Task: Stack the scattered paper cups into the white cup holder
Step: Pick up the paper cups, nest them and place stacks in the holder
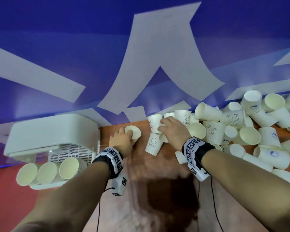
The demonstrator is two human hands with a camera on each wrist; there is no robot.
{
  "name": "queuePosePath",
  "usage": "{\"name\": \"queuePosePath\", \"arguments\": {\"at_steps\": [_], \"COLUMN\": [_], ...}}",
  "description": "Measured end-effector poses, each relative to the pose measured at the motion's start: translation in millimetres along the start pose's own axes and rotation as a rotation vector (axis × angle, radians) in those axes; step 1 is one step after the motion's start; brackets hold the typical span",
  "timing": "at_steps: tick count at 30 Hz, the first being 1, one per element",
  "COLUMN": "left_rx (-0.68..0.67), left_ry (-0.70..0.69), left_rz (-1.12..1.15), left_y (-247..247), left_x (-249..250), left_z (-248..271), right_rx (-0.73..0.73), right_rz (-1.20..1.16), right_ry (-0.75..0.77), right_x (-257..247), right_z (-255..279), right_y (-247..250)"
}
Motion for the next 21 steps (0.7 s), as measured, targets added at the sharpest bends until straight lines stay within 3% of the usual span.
{"name": "queuePosePath", "arguments": {"at_steps": [5, 12, 16, 21], "left_rx": [0.058, 0.265, 0.363, 0.451], "left_ry": [-0.058, -0.122, -0.193, -0.237], "left_rz": [0.061, 0.182, 0.294, 0.412], "left_y": [13.3, 38.7, 52.3, 60.8], "left_x": [-12.8, -40.2, -57.9, -89.6], "left_z": [28.9, 79.9, 111.3, 156.6], "right_rx": [-0.026, 0.100, 0.124, 0.097], "right_rz": [-0.054, -0.340, -0.511, -0.536], "right_ry": [-0.078, -0.218, -0.240, -0.234], "right_x": [-14.0, -58.0, -91.8, -140.1], "right_z": [6.3, 15.5, 23.3, 25.4], "right_y": [23.3, 60.1, 77.8, 83.7]}}
Point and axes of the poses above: each hand's wrist, its own z-axis away from the middle knuckle, its own y-axis out of the back of the hand, x = y × z, the point moved 4 cm from there along -z, towards the middle knuckle, and after that the axes turned 8 degrees about -x, right-handed, at the moved point
